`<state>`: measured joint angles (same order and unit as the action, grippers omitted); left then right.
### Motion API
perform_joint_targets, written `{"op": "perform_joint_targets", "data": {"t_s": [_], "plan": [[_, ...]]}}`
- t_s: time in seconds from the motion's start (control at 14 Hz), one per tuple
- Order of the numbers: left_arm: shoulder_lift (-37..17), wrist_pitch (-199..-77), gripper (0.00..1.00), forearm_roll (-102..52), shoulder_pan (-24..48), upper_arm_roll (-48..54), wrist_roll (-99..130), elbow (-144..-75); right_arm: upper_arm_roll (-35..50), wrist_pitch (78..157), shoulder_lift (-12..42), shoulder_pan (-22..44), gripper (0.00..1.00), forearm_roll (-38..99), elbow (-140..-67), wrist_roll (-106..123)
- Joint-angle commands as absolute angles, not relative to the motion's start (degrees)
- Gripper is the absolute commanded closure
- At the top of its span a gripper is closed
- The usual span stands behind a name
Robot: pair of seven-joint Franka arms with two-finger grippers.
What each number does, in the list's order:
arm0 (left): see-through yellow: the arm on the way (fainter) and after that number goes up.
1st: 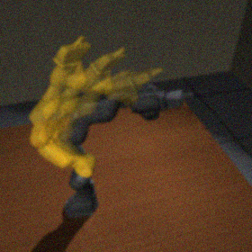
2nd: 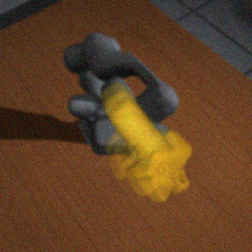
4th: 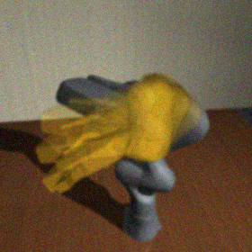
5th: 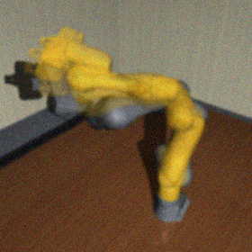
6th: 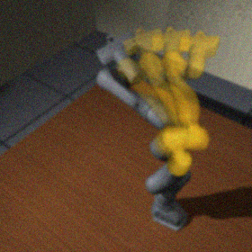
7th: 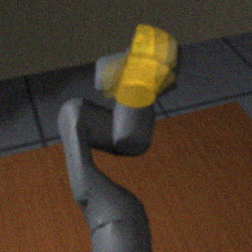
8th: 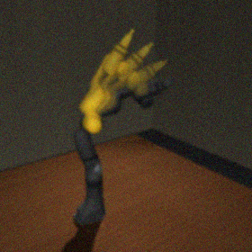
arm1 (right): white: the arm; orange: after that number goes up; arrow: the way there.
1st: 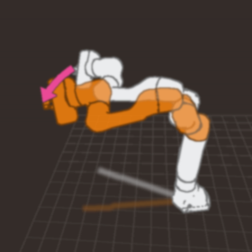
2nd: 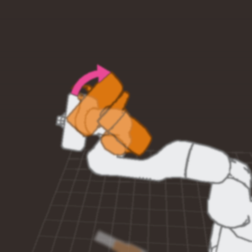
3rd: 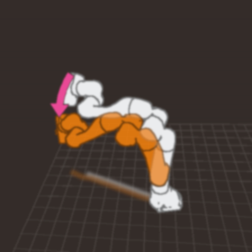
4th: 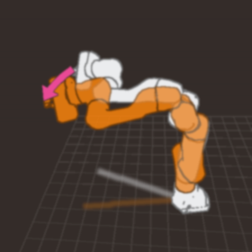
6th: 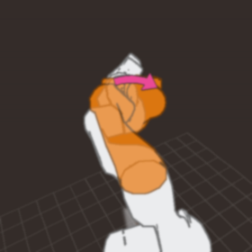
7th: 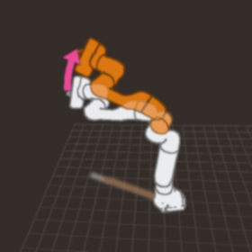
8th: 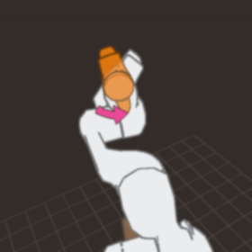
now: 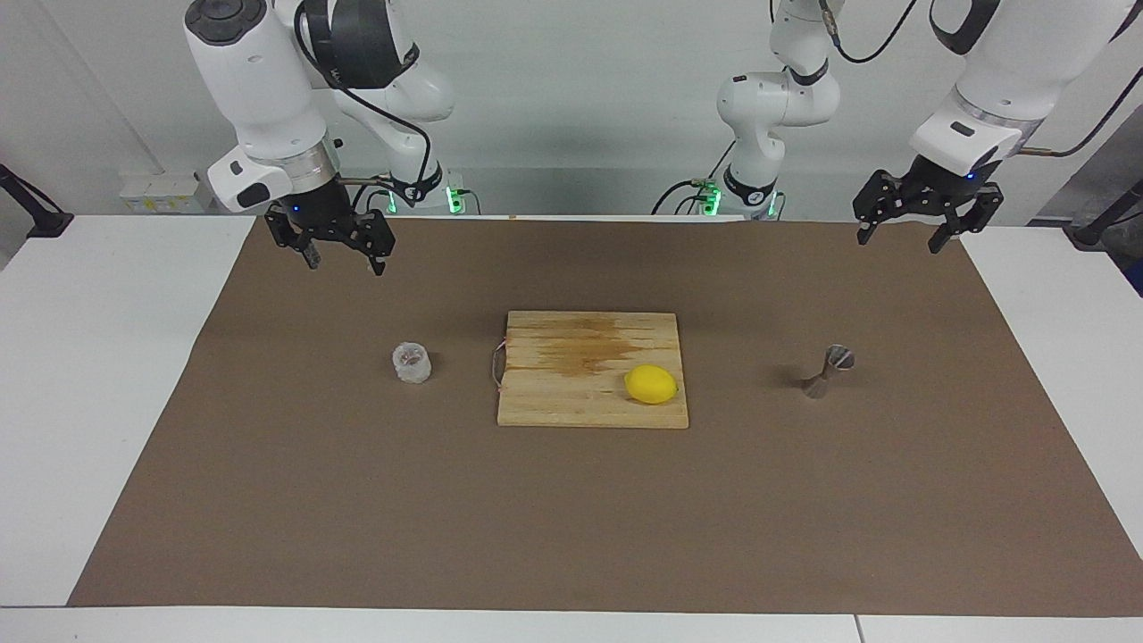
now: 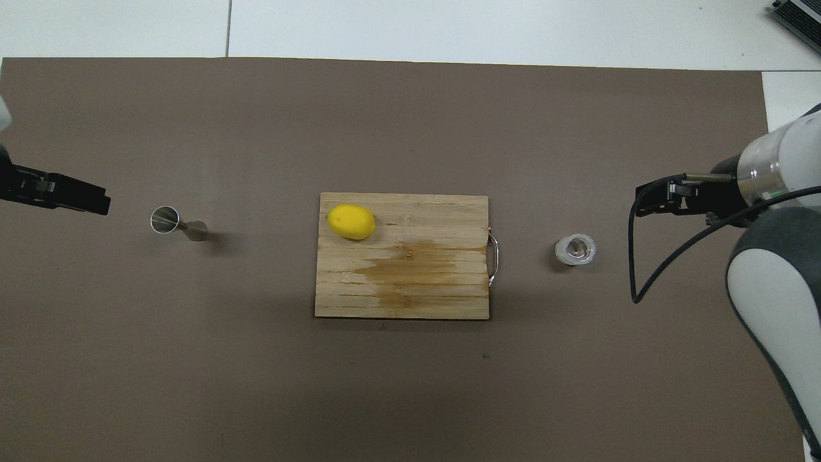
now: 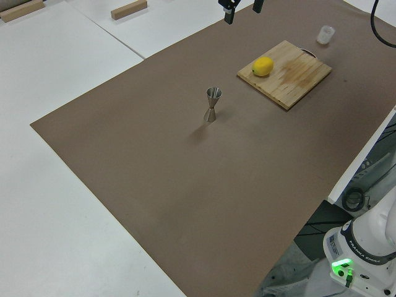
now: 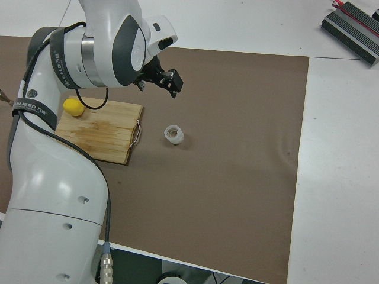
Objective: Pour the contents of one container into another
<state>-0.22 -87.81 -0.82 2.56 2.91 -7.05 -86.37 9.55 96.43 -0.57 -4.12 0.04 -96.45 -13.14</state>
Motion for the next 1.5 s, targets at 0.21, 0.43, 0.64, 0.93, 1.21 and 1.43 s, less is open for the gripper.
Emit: {"op": "perform_joint_targets", "data": {"t_s": [0.21, 0.43, 0.64, 0.93, 1.21, 1.43], "plan": [[-0.9, -87.7, 0.00, -1.2, 2.3, 2.9, -6.7, -85.1, 10.0, 96.7, -1.5, -4.7, 0.00, 0.2, -97.4, -14.0], [-0.9, -87.7, 0.00, -1.5, 2.3, 2.9, -6.4, -85.1, 10.0, 96.7, -1.5, -4.7, 0.00, 0.2, -97.4, -13.9], [-0.9, -87.7, 0.00, -1.7, 2.0, 2.6, -6.7, -85.2, 10.0, 96.7, -1.5, -4.7, 0.00, 0.2, -97.4, -13.9], [-1.0, -87.0, 0.00, -1.7, 2.6, 2.8, -6.3, -85.2, 10.0, 96.7, -1.6, -4.7, 0.00, 0.2, -97.4, -13.9], [-2.6, -88.6, 0.00, -1.7, 2.1, 2.9, -6.2, -85.6, 10.0, 96.7, -1.5, -4.7, 0.00, 0.2, -97.4, -13.9], [-6.0, -88.9, 0.00, -2.5, -0.6, 2.7, -2.3, -85.7, 10.0, 96.7, -1.5, -4.7, 0.00, 0.2, -97.4, -13.9]]}}
